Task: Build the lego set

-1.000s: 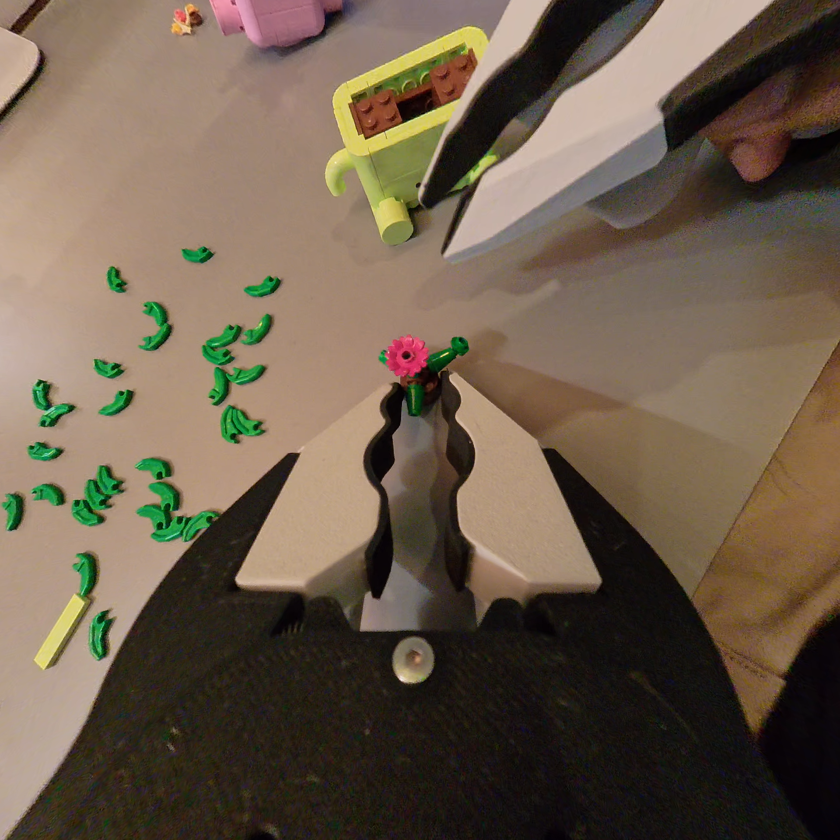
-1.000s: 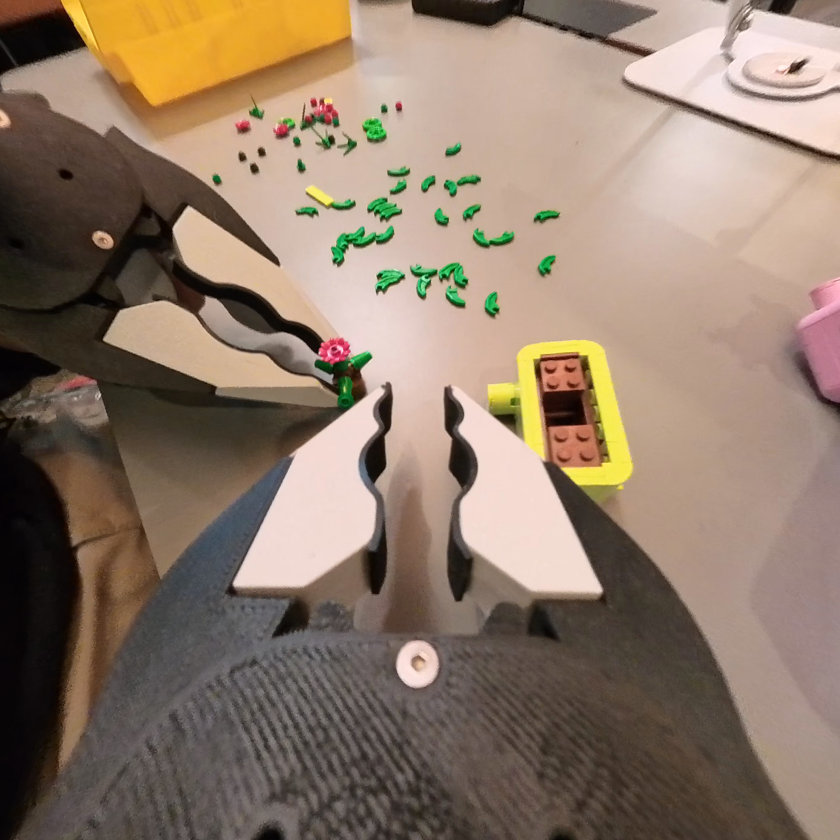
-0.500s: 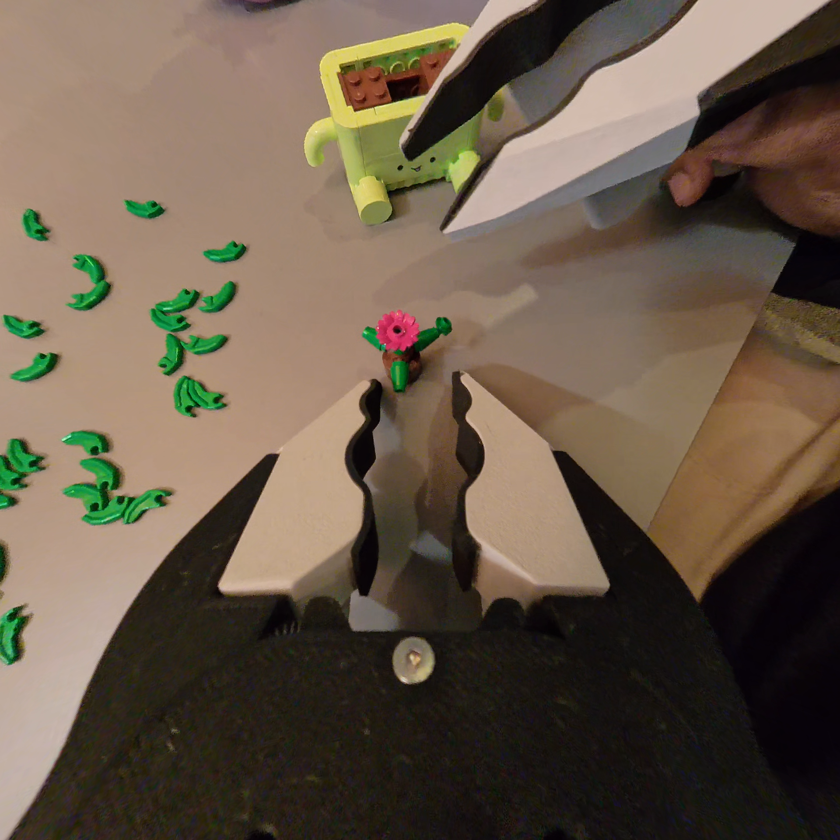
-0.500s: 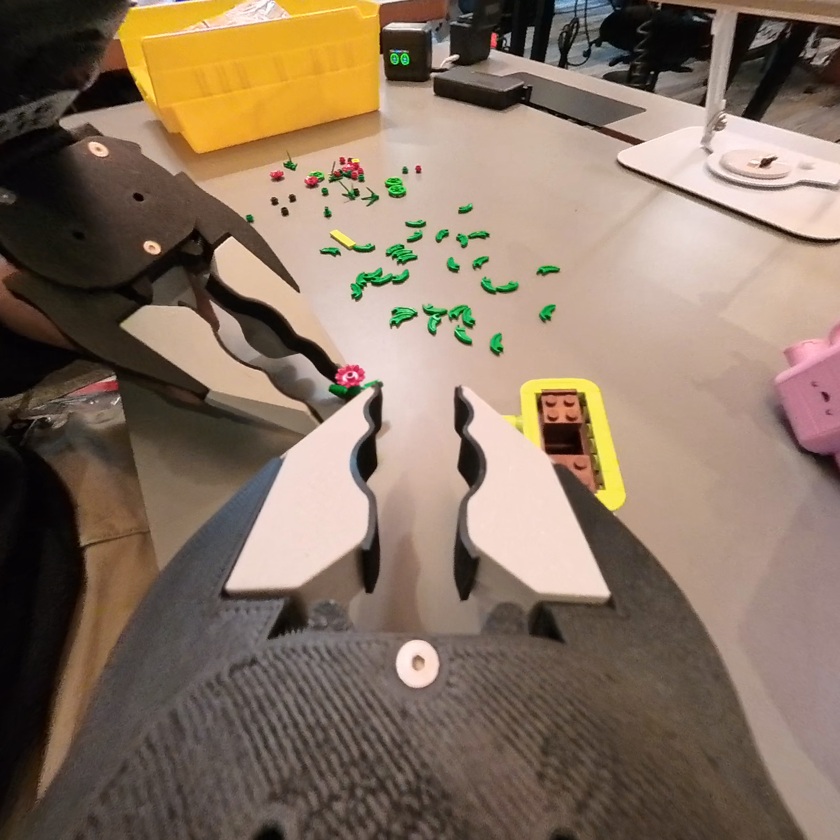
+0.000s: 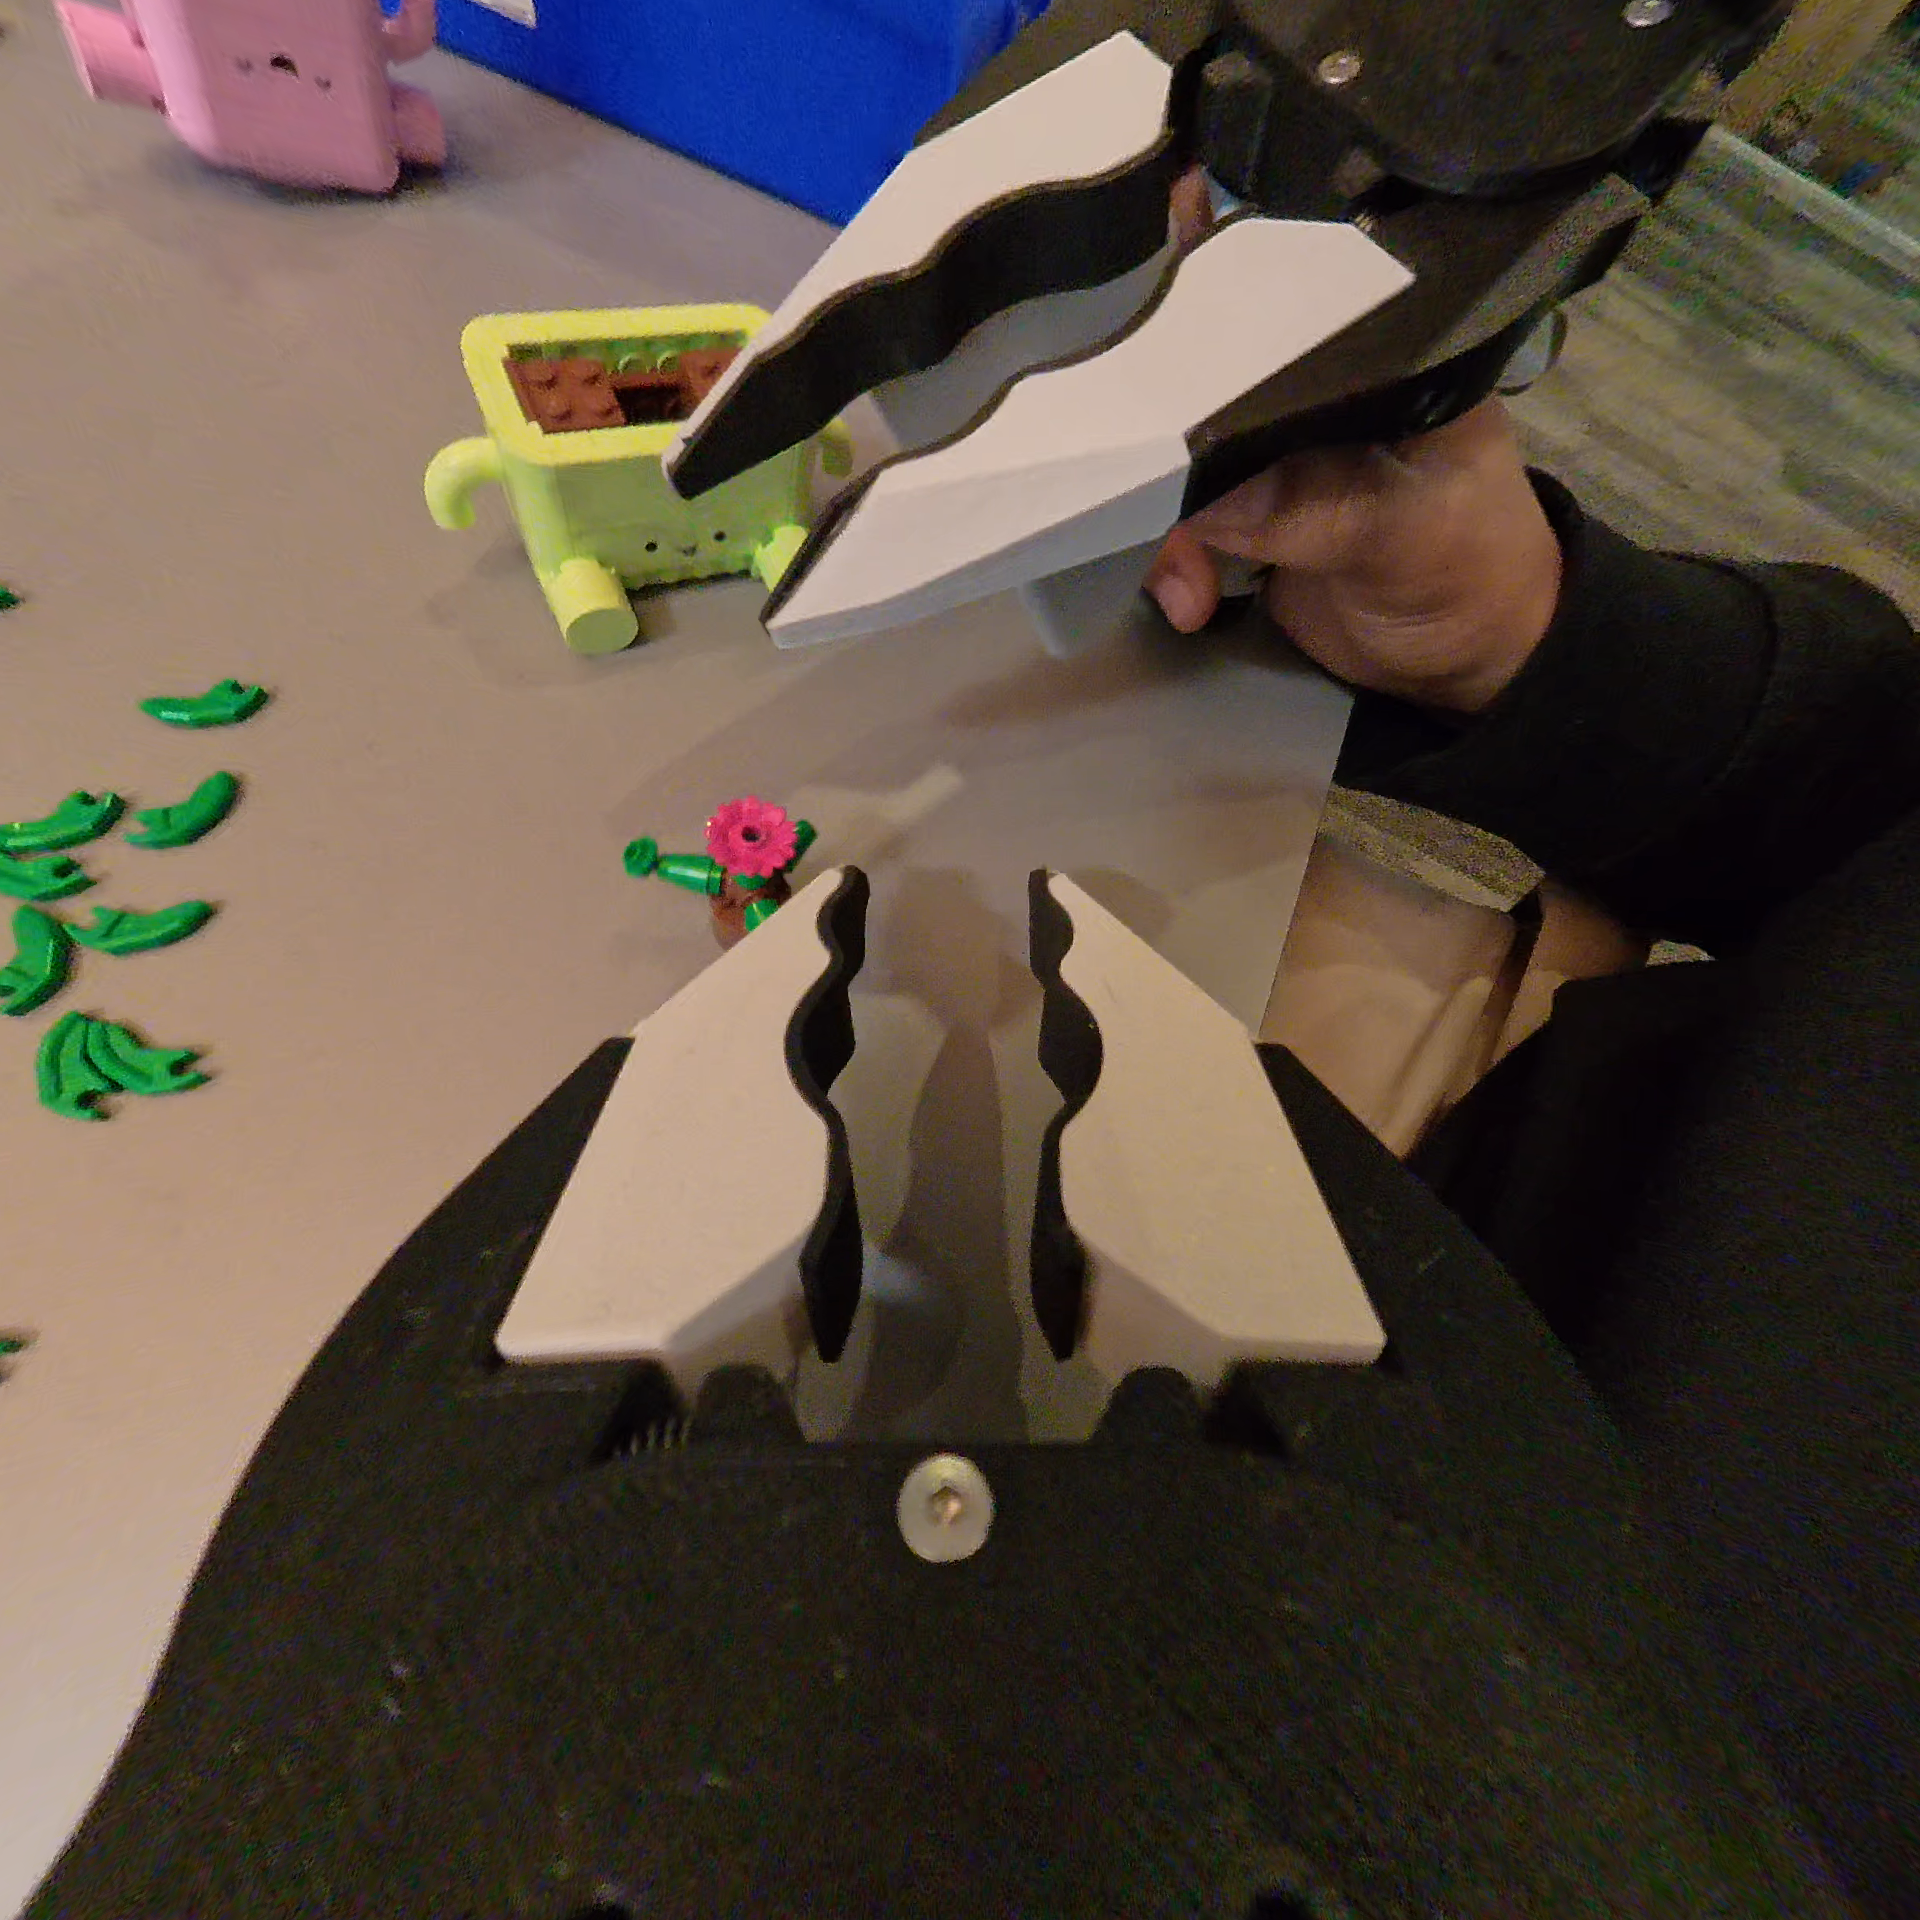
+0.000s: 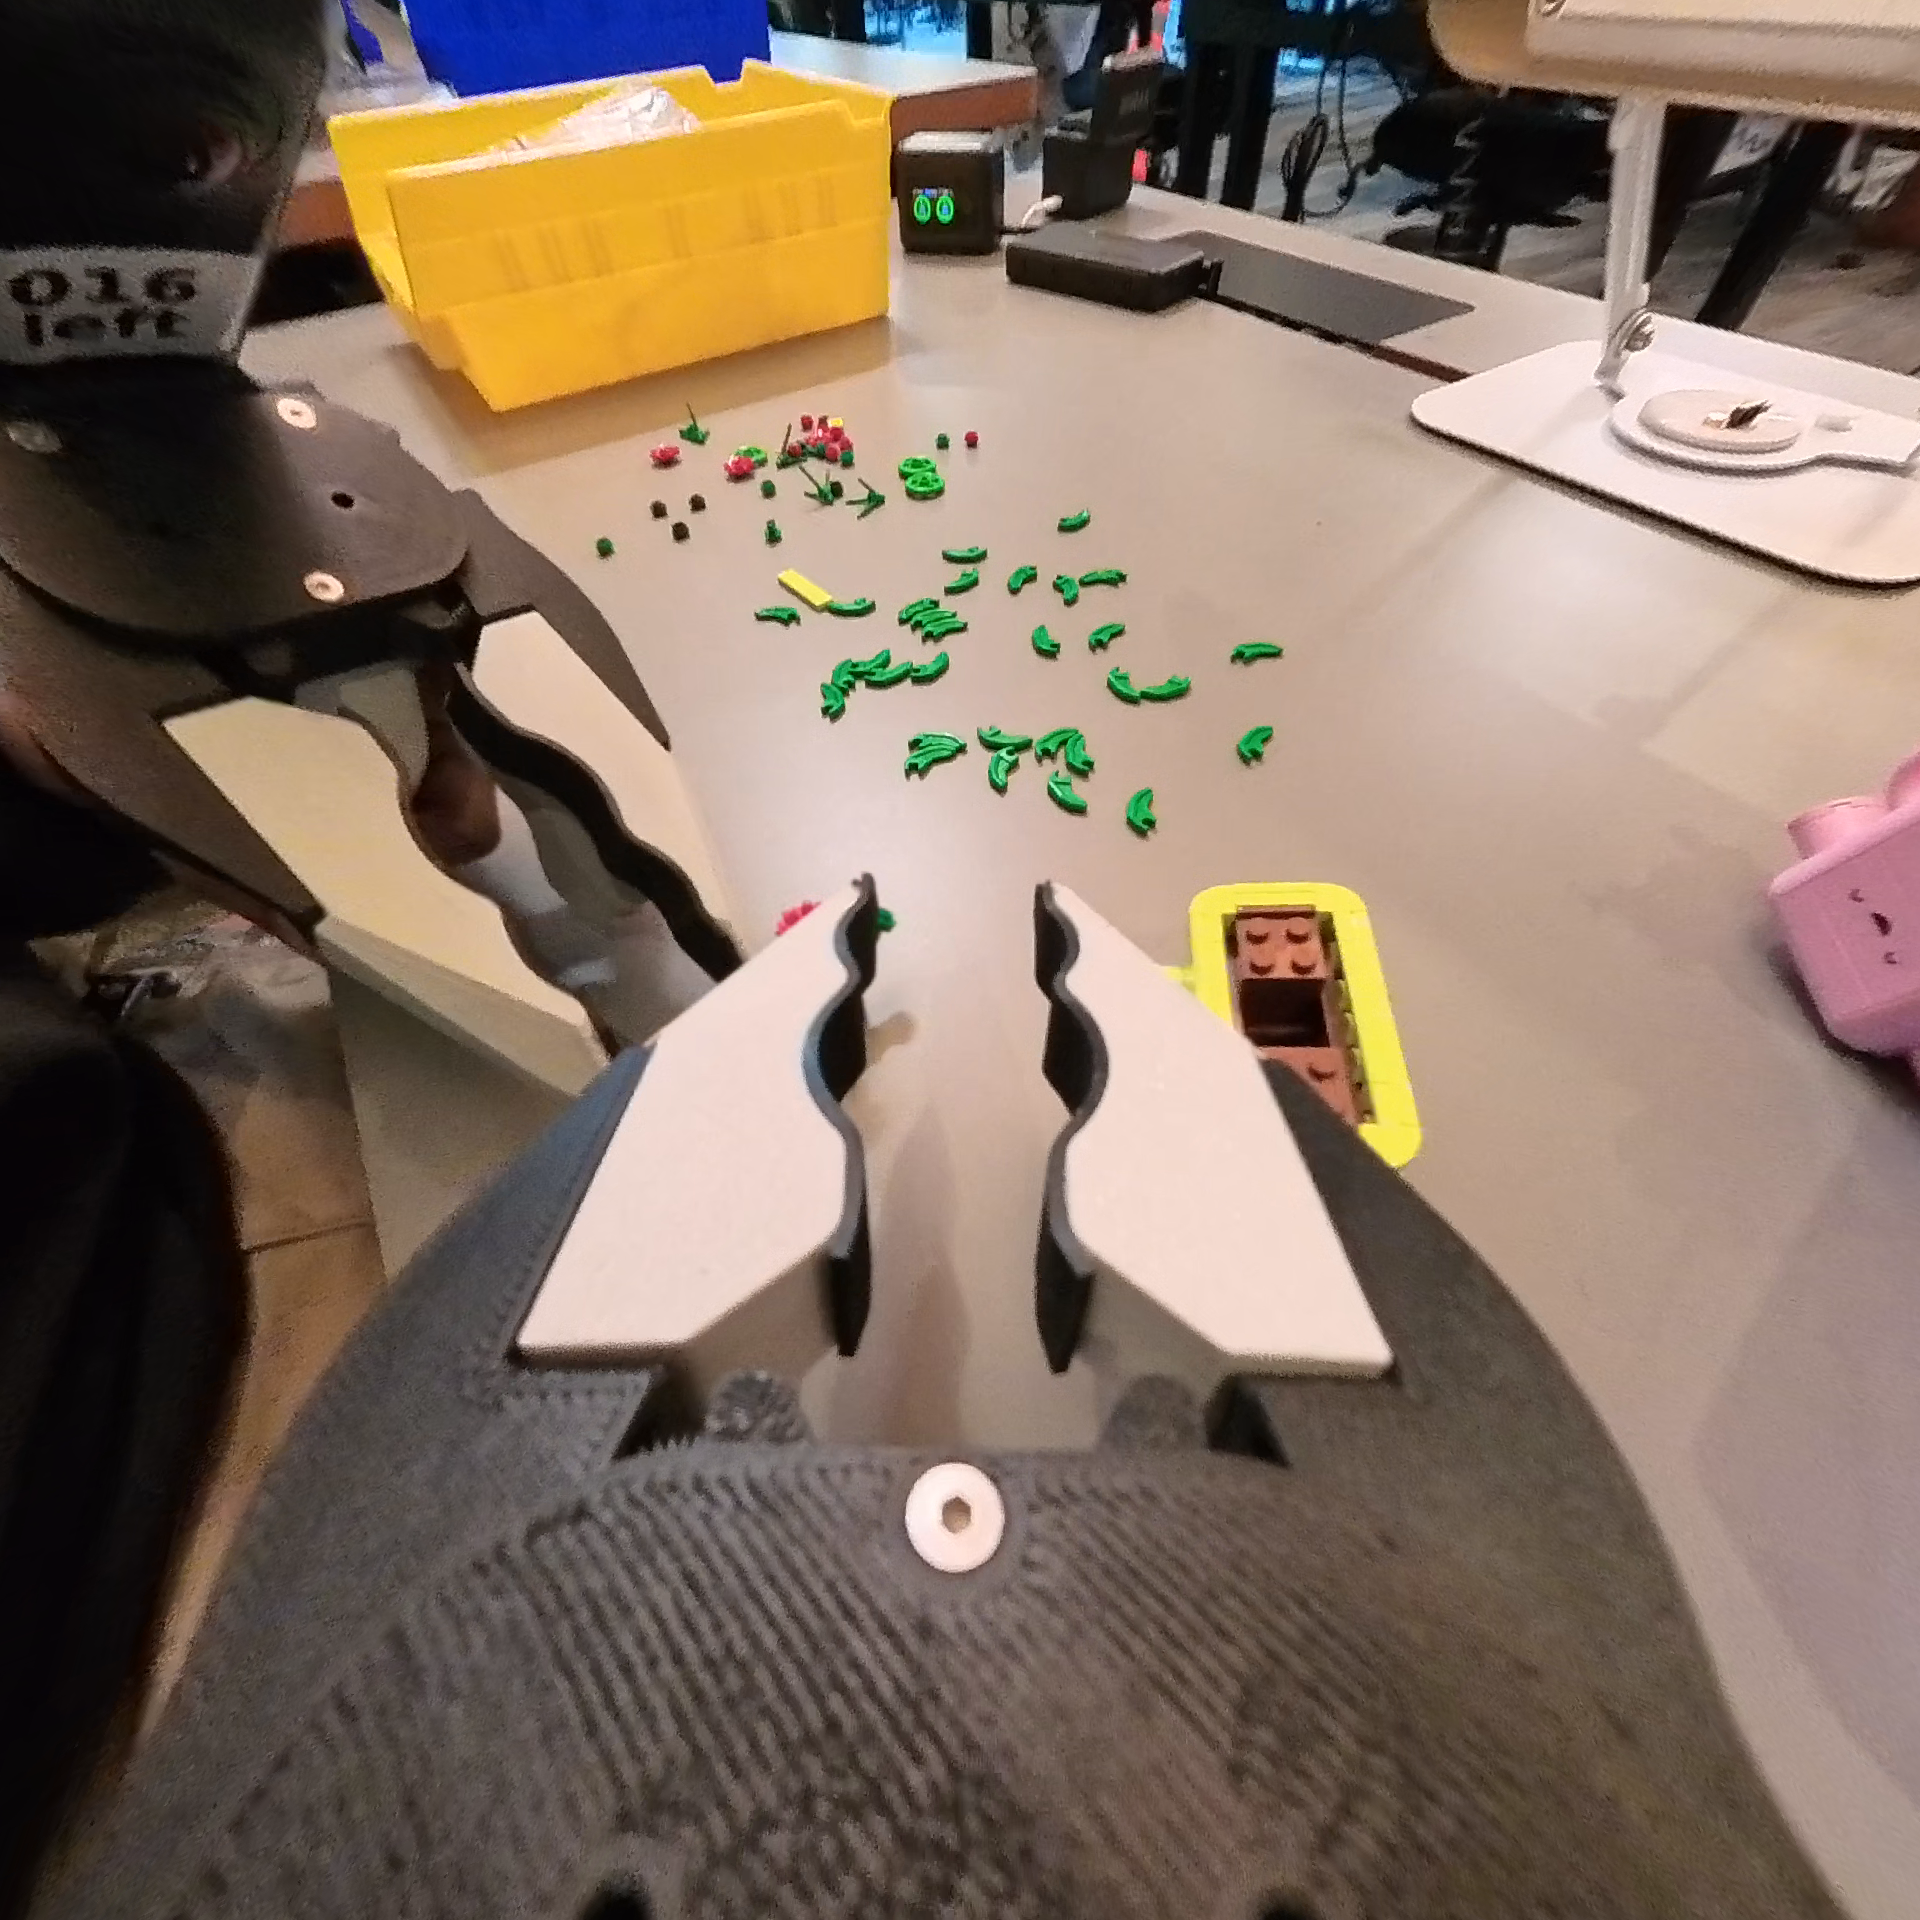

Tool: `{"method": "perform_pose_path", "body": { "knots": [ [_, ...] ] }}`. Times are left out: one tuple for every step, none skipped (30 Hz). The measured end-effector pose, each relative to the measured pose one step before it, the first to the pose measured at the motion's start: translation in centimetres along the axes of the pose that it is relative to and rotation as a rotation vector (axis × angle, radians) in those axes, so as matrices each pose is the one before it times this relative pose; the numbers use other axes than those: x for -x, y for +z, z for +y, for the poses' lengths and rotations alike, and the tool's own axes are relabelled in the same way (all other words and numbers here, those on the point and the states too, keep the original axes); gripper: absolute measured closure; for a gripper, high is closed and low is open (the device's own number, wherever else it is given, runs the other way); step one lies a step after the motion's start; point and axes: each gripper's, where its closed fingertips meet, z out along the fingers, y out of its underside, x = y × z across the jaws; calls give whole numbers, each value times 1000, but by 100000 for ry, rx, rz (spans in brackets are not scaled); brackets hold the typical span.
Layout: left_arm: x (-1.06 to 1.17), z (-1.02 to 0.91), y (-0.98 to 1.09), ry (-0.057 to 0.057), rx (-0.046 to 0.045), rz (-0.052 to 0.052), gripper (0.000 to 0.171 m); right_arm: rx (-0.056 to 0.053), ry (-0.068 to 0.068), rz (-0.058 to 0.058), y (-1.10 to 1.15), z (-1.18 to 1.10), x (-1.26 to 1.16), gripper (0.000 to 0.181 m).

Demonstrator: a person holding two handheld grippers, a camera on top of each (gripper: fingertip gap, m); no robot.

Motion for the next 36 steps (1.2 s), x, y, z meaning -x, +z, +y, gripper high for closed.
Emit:
{"method": "perform_pose_path", "body": {
  "knots": [
    [14, -141, -119, 1065, -1017, -467, 144, -1817, 862, -117, -197, -227, -83, 152],
    [102, -125, -197, 638, -820, -244, 149, -1743, 858, -124, -193, -215, -75, 153],
    [-88, -144, -279, 83, -782, 1506, 153, -1493, 790, -288, -162, -191, -44, 153],
    [-287, -192, -341, -605, -876, 3130, 157, -1186, 695, -332, -132, -146, -31, 153],
    [-142, -243, -377, -1321, -960, 2452, 158, -945, 594, -153, -109, -124, -43, 153],
    [162, -318, -463, -1436, -1270, 519, 158, -804, 496, -13, -84, -105, -58, 152],
    [166, -414, -572, -677, -1954, 717, 159, -686, 430, -17, -71, -83, -40, 153],
    [361, -450, -709, -292, -2253, -406, 160, -535, 359, -144, -62, -67, -17, 153],
    [849, -410, -819, -11, -1956, -2863, 160, -436, 207, -177, -51, -55, 1, 153],
    [1451, -215, -972, 622, -941, -5823, 160, -383, -11, -3, -38, -48, -1, 153],
    [2184, -8, -1113, 1094, -14, -9312, 160, -241, -182, 173, -29, -19, -1, 153],
    [2869, 288, -1187, 1301, 1083, -12173, 160, -13, -238, 183, -6, -6, 1, 153],
    [3379, 649, -1145, 1521, 2398, -13826, 161, 199, -274, 121, 31, 33, 18, 153],
    [3567, 1278, -926, 1872, 4976, -13914, 170, 321, -304, 235, 33, 37, 3, 153],
    [3219, 1645, -593, 475, 6080, -11137, 171, 369, -259, 303, 40, 51, -10, 154],
    [2505, 1527, -345, -1384, 4979, -6721, 171, 389, -170, 178, 40, 52, 0, 155],
    [1981, 1046, -319, -2849, 2209, -4515, 171, 384, -37, 105, 43, 47, -8, 156],
    [1468, 372, -402, -4260, -1727, -2162, 171, 371, 83, -1, 40, 44, -7, 155],
    [1144, -18, -450, -5311, -3259, -570, 171, 350, 140, -74, 43, 39, -6, 155],
    [1104, -82, -410, -5369, -2397, -812, 171, 337, 146, -38, 33, 50, -14, 155],
    [1226, -3, -347, -4125, -1432, -2002, 171, 303, 86, -10, 31, 37, -7, 155],
    [1445, 175, -289, -2493, -246, -3814, 171, 236, -9, 41, 34, 30, -7, 155],
    [1623, 314, -250, -1649, 362, -5260, 171, 161, -82, 98, 14, 17, -1, 155],
    [1421, 327, -201, -1550, 265, -4136, 171, 72, -98, 111, 13, 7, 2, 156],
    [994, 311, -145, -2080, 107, -1612, 171, 39, -26, 85, 11, 2, -12, 156],
    [763, 298, -85, -2856, 290, -560, 171, 80, 92, -2, 12, 16, -6, 156],
    [414, 257, -32, -3183, 341, 1135, 171, 148, 210, -94, 18, 19, -19, 156],
    [-96, 173, 35, -3497, 53, 3603, 171, 219, 289, -155, 21, 26, -11, 156],
    [-493, 71, 88, -3559, -213, 5063, 171, 275, 283, -128, 30, 30, -13, 156],
    [-625, 59, 144, -2807, -101, 4700, 171, 298, 228, -34, 35, 32, -22, 156],
    [-637, 196, 204, -1163, 1066, 3799, 171, 323, 163, 123, 34, 47, -36, 156],
    [-507, 198, 262, 314, 1470, 2151, 170, 364, 101, 119, 40, 41, -22, 156],
    [-404, 74, 245, 1486, 683, 600, 168, 357, 57, -43, 41, 40, -3, 156],
    [-459, 27, 205, 2226, 408, 349, 167, 243, 19, -13, 28, 30, -6, 156],
    [-538, 2, 172, 2238, 492, 745, 166, 110, 10, 41, 16, 18, -10, 156],
    [-610, -95, 181, 1577, 105, 1272, 164, 21, 77, 27, 0, 1, -12, 156]
  ]
}}
